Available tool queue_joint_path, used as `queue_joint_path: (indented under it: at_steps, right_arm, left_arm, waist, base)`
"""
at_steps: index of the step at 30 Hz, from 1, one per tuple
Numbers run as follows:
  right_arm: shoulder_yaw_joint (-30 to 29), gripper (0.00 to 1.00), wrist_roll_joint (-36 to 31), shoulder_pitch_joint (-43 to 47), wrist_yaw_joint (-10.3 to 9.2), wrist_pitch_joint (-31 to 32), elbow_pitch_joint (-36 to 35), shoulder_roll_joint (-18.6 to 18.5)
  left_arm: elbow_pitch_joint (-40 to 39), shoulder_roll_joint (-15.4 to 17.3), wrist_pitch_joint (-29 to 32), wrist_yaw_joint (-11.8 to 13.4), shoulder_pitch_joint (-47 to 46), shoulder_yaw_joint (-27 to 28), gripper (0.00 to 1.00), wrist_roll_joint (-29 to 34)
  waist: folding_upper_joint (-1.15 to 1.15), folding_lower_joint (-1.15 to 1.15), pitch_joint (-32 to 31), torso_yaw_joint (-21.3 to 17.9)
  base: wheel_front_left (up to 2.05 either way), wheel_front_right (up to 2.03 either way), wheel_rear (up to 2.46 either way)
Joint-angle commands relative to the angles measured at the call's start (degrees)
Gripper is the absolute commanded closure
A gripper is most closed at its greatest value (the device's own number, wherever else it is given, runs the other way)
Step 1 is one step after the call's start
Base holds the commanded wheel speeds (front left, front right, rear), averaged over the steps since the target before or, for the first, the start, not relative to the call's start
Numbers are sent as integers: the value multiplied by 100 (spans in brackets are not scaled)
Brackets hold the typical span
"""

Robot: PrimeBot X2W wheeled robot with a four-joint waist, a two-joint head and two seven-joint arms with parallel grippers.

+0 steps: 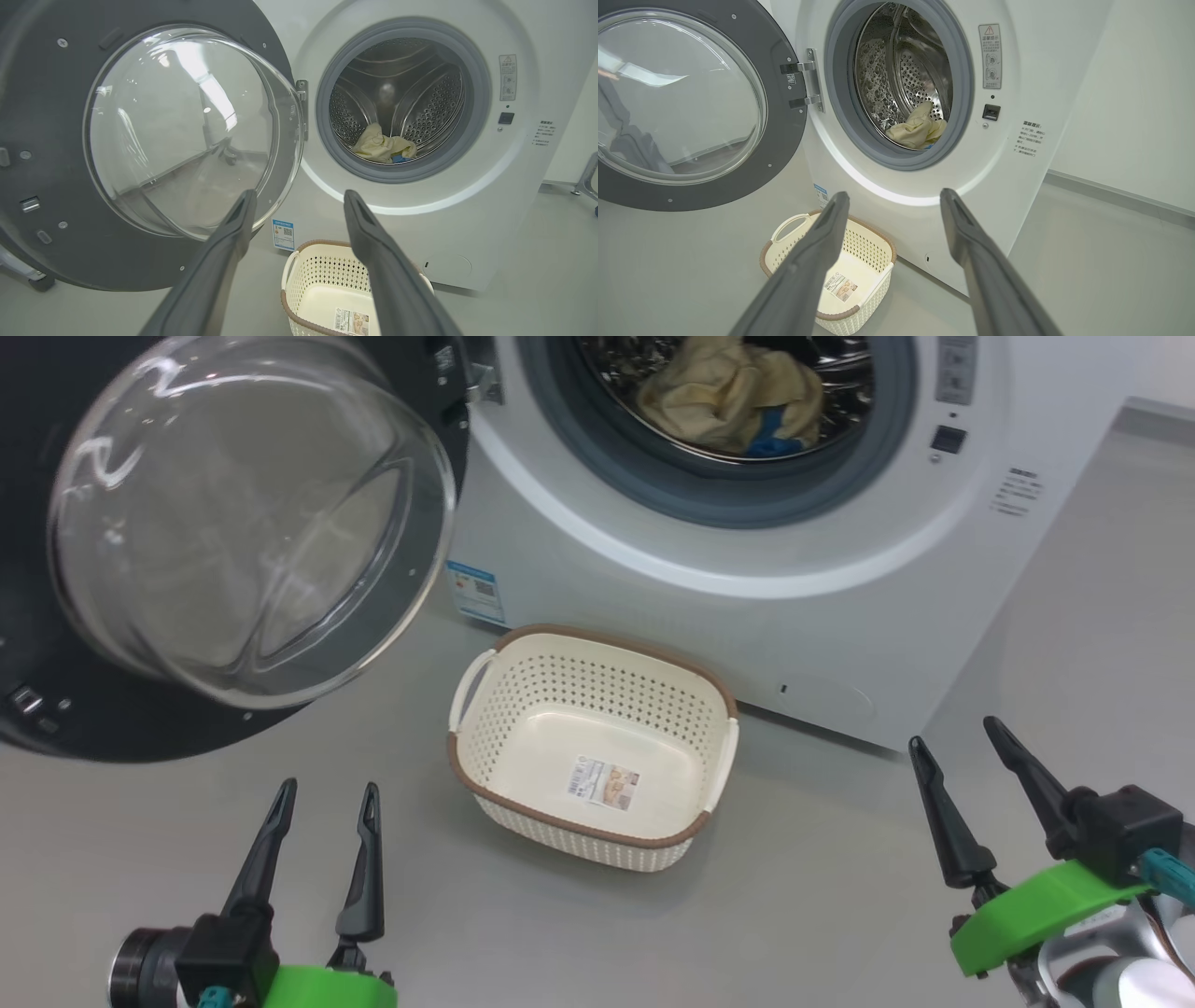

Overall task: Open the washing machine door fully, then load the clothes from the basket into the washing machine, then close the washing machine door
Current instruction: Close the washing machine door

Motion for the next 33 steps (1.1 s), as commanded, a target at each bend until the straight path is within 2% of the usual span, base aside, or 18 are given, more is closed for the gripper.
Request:
queue_joint_path:
  at_steps: [1, 6, 10, 25, 26, 27, 28, 30, 33]
  right_arm:
    - [154, 0, -25, -104, 58, 27, -229, -110]
    - [181, 0, -13, -102, 58, 63, -226, -131]
    - [214, 0, -2, -116, 58, 68, -202, -138]
    - [202, 0, 6, -103, 58, 82, -208, -119]
    - [194, 0, 5, -102, 58, 84, -214, -119]
    - [184, 0, 4, -101, 58, 86, -220, -119]
    - [176, 0, 3, -99, 58, 88, -226, -118]
    - [166, 0, 5, -96, 58, 89, -233, -117]
    - [120, 0, 4, -68, 58, 103, -269, -112]
  left_arm:
    - [-227, 17, -38, 41, -116, 241, 0, 7]
    - [-244, -8, -38, 46, -47, 276, 0, -30]
    - [-271, -21, -38, 50, 4, 298, 0, -33]
    - [-433, -44, -38, 31, -29, 412, 0, -23]
    - [-501, -45, -38, 12, -40, 419, 42, -31]
    - [-584, -44, -38, -4, -57, 433, 91, -33]
    - [-685, -51, -38, -33, -68, 447, 100, -77]
    - [-809, -57, -38, -64, -84, 469, 100, -123]
    - [-1430, -67, -38, -204, -247, 569, 100, -256]
  waist:
    - [0, 0, -5, 472]
    - [0, 0, -29, 892]
    - [0, 0, -43, 1047]
    - [0, 0, 24, 1101]
    - [0, 0, 30, 1104]
    - [0, 0, 34, 1110]
    - [0, 0, 36, 1114]
    - [0, 0, 37, 1122]
    - [0, 0, 45, 1180]
  base:
    - [0, 0, 0]
    - [0, 0, 0]
    - [0, 0, 0]
    - [0, 0, 0]
    - [0, 0, 0]
    - [0, 0, 0]
    - [0, 0, 0]
    - [0, 0, 0]
    - [0, 0, 0]
